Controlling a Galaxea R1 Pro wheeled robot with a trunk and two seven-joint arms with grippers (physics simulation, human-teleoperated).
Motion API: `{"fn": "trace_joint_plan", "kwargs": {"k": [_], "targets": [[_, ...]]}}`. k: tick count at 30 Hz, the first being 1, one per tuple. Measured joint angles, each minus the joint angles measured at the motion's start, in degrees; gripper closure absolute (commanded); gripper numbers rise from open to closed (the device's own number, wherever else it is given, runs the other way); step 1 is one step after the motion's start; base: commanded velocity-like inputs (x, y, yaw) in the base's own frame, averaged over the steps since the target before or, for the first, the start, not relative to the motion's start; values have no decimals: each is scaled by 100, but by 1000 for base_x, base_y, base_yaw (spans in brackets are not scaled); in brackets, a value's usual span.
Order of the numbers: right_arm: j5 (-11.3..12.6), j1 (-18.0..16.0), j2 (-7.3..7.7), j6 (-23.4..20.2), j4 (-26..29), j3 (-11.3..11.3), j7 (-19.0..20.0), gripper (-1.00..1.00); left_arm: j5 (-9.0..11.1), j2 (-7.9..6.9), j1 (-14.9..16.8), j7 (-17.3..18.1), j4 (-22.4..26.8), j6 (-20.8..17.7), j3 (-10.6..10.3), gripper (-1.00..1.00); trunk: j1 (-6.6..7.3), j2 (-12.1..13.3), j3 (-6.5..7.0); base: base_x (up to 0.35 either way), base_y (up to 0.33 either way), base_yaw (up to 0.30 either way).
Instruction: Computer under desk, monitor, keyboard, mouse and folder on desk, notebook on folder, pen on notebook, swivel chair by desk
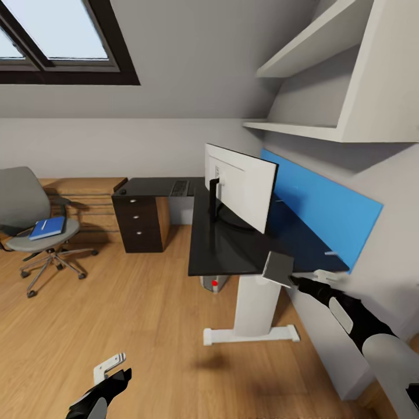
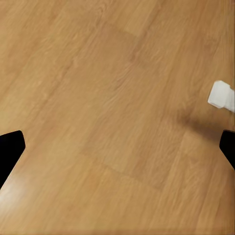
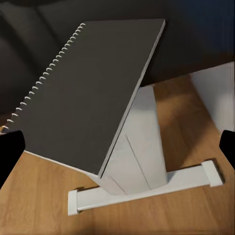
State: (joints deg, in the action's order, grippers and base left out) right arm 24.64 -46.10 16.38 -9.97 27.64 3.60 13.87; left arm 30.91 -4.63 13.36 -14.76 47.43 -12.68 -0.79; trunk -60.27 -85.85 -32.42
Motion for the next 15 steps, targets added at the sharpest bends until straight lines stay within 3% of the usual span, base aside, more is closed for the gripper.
{"fn": "trace_joint_plan", "kwargs": {"k": [10,14,15], "targets": [[8,-1,0,-8,-1,0,0,-100,0,0,-1,6,12,0,-3,-100,0,0,5,-22,16,-31],[24,-1,33,-6,-29,-6,347,-100,20,-4,-1,0,154,-13,-2,-100,-87,-159,-66,0,0,0],[73,-1,62,-5,-82,-10,773,-100,23,-2,-1,-6,247,-15,7,-100,-109,-199,-84,0,0,0]]}}
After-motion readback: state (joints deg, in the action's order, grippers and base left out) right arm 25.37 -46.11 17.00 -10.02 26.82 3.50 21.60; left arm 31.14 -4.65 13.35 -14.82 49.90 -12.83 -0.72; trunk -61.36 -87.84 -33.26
